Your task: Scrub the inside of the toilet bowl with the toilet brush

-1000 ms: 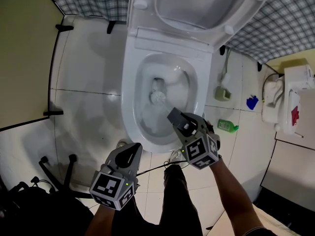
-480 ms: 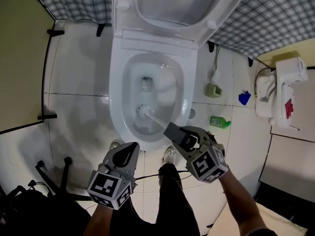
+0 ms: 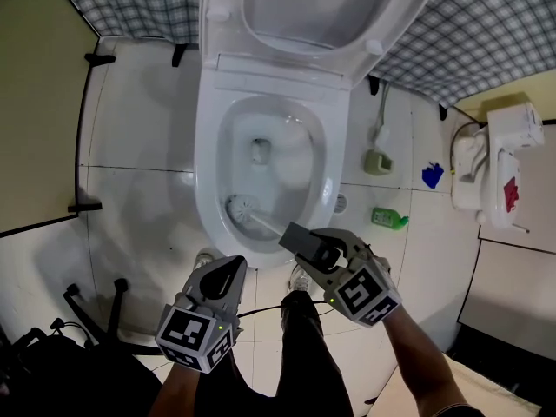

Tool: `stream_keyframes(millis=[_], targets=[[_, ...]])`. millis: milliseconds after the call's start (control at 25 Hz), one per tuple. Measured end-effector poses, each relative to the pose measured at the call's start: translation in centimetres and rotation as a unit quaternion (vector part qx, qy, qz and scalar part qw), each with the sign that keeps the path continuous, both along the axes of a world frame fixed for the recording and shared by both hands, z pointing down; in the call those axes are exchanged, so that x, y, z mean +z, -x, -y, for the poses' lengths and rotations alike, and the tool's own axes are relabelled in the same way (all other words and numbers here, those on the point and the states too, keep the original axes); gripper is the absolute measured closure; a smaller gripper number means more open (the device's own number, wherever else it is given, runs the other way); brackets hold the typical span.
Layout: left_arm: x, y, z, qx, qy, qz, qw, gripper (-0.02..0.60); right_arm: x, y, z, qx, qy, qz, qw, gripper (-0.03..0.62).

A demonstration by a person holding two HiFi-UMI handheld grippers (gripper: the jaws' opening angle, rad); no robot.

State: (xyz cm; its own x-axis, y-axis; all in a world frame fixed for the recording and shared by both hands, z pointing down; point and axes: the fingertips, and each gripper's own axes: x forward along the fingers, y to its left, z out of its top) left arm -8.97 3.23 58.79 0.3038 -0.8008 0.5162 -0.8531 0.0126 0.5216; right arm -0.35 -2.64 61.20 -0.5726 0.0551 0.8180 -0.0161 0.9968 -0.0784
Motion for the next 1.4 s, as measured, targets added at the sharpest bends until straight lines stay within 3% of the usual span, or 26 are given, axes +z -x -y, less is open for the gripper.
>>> stream_keyframes(millis=[240,360,560,840,1160,1400], targets=[[0.8,1.0,-0.1,-0.002,0.007,0.004,1.0000,0.580,2.9,3.7,4.4,0.076,-0.028,0.021,0.996,0.402],[0.9,1.1,0.1,-0.001,0.008,0.004,1.0000,0.580,4.9,4.0,6.6,0.105,-0.038,-0.003,0.994,0.402],[0.9,1.3,0.5,-0.002,0.006,0.004,1.0000,0.580,7.8,2.6,8.3,0.067,-0.061,-0.064,0.994,0.402],[0.9,0.2,0.9,0.005,0.002,0.001,1.0000,0.580,6.9,0.6,8.7,0.061,-0.050,-0.071,0.994,0.404],[0.2,-1.8,0.6,0.016,-0.002,-0.001,0.9999,0.580,3.1,-3.4,5.2,0.009,-0.041,-0.092,0.995,0.404],[0.1,-3.0,-0.1,0.024,-0.003,-0.006,0.9997,0.580,-0.1,-4.6,2.3,-0.010,-0.005,-0.097,0.995,0.404]])
